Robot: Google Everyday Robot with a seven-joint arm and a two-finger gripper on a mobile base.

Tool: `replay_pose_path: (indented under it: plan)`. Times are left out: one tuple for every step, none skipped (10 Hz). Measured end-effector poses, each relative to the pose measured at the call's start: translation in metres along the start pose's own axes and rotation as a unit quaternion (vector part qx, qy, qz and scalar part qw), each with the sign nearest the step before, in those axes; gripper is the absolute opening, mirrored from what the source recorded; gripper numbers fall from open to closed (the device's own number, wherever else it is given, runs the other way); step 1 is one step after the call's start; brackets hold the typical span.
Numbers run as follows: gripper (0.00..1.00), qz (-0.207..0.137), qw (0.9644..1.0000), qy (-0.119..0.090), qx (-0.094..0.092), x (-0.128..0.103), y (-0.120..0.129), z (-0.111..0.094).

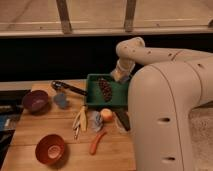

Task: Wipe tray with sponge

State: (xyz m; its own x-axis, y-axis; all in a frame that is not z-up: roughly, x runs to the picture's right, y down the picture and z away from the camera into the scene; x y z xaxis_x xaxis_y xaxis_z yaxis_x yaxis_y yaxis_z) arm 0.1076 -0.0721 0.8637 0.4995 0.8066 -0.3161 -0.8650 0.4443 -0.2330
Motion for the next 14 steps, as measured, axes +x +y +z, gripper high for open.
replay_pose_path:
  plan:
    - [0.25, -0.002, 1.0000, -0.001, -0.002, -0.003, 0.004, 0.001]
    - [0.25, -0.002, 1.0000, -0.001, -0.003, -0.003, 0.004, 0.001]
    - [0.25, -0.006, 1.0000, 0.001, -0.005, 0.000, 0.004, 0.001]
    - [0.25, -0.013, 0.9998, 0.002, -0.014, -0.001, 0.014, 0.006]
    - [0.25, -0.009, 0.9995, 0.002, -0.031, -0.001, 0.027, 0.016]
    - [0.25, 0.003, 0.9988, 0.000, -0.050, 0.004, 0.031, 0.028]
    - [0.25, 0.030, 0.9960, -0.006, -0.084, 0.016, 0.034, 0.047]
    - [0.25, 0.047, 0.9932, -0.011, -0.106, 0.025, 0.033, 0.057]
    - [0.25, 0.060, 0.9903, -0.014, -0.124, 0.031, 0.034, 0.064]
    - [0.25, 0.074, 0.9878, -0.016, -0.136, 0.037, 0.033, 0.069]
    - [0.25, 0.089, 0.9860, -0.016, -0.141, 0.039, 0.030, 0.071]
    - [0.25, 0.107, 0.9846, -0.014, -0.138, 0.043, 0.022, 0.071]
    - [0.25, 0.119, 0.9840, -0.010, -0.132, 0.045, 0.017, 0.072]
    - [0.25, 0.120, 0.9839, -0.009, -0.132, 0.044, 0.019, 0.072]
